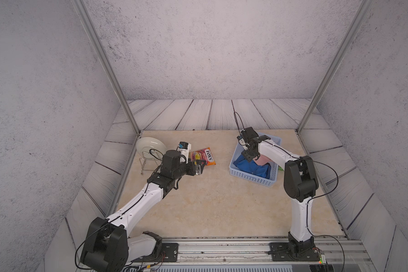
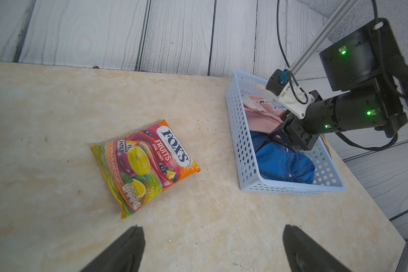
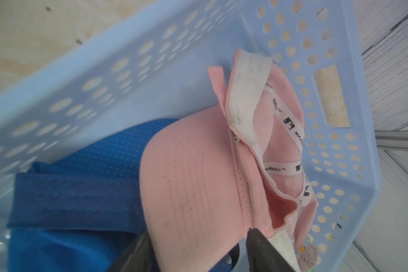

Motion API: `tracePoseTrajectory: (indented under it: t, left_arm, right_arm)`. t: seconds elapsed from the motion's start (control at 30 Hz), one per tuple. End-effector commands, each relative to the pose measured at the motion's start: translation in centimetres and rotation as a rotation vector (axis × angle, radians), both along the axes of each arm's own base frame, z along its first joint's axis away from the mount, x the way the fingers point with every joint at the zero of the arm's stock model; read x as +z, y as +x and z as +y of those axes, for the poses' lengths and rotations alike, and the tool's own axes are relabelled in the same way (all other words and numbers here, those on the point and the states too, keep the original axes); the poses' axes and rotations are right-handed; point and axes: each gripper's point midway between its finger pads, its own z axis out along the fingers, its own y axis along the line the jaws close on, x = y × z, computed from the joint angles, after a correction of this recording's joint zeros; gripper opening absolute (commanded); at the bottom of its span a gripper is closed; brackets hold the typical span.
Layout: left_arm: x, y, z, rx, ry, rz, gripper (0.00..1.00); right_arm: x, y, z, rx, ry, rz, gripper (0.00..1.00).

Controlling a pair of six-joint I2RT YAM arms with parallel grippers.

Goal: Turn the baseball cap inside out
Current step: Pick up the baseball cap from the basket.

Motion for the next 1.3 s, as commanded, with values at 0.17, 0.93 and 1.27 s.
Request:
tracePoseTrajectory:
  t: [0.17,0.93,1.27]
  left_arm:
    - [1.1,0.1,0.1,0.017,-0.004,-0.020,0.98]
    - [1.3,-0.3,0.1,0.023,-0.021,-0.010,0.98]
    - [6.8,1.2,0.2,0.109,-0.171,-0.052,0.98]
  right_arm:
    - [0.8,2.4,-1.4,-0.012,-0.167,-0.124,0.53]
    - [0.0,4.6,-3.9,-0.057,-0.339,-0.190,0.02]
    - [13.3,2.2,-5.3,-0.120,-0.267,-0.442,0.00]
